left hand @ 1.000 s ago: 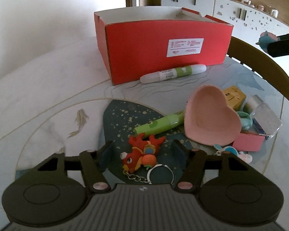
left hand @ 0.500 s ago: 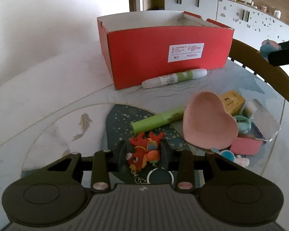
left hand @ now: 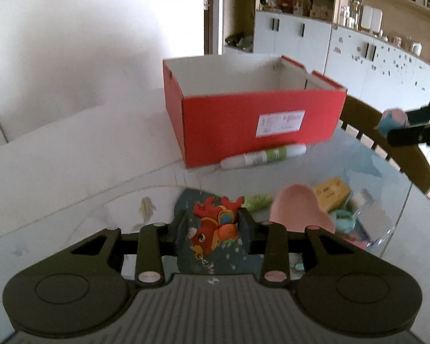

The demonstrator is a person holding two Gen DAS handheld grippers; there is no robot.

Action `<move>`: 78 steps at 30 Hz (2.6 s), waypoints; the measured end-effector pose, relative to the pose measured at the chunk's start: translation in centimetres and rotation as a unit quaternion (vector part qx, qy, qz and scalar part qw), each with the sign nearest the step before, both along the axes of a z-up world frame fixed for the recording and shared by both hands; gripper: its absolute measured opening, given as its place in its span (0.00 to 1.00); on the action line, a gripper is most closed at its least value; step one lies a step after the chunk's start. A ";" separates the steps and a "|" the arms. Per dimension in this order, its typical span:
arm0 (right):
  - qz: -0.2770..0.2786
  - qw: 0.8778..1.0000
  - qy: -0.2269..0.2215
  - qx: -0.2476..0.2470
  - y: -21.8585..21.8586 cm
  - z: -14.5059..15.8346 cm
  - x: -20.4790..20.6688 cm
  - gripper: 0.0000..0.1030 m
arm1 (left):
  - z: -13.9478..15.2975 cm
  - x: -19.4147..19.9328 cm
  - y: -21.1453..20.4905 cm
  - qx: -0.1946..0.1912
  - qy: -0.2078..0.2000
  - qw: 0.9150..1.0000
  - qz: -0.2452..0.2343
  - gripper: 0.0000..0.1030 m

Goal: Organize rigid objects
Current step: 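Carry the rooster and the pig over the red box with both tools, then open both tools to drop the rooster and pig into the box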

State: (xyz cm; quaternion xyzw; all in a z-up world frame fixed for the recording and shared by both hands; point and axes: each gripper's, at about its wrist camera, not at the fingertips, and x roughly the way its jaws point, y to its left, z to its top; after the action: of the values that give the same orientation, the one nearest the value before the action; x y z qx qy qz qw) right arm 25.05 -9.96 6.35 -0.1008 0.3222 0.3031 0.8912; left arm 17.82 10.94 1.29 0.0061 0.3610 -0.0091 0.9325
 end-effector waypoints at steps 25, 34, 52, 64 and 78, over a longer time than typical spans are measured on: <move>-0.022 0.998 -0.055 -0.021 3.5 4.8 7.9 0.73 | 14.3 11.6 -4.4 0.054 -0.088 0.995 -0.006 0.35; -0.033 0.998 -0.027 -0.050 6.6 1.8 13.1 0.73 | 11.1 19.3 -6.5 0.087 -0.059 0.994 -0.005 0.35; -0.030 0.994 0.046 -0.099 10.0 -4.2 18.8 0.73 | 2.8 27.7 -5.2 0.113 0.046 0.992 0.036 0.35; -0.021 0.992 0.046 -0.113 10.4 -4.2 19.1 0.73 | 1.3 28.9 -4.2 0.096 0.110 0.989 0.039 0.36; -0.045 0.995 0.046 -0.078 8.6 -3.3 19.1 0.75 | 2.1 27.4 -4.1 0.092 0.095 0.991 0.030 0.51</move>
State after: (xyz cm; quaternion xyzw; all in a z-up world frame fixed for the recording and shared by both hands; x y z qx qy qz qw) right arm 44.15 -1.40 3.09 -0.1409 0.3896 0.2409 0.8777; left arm 45.18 6.82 3.40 0.0801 0.4471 0.0518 0.8894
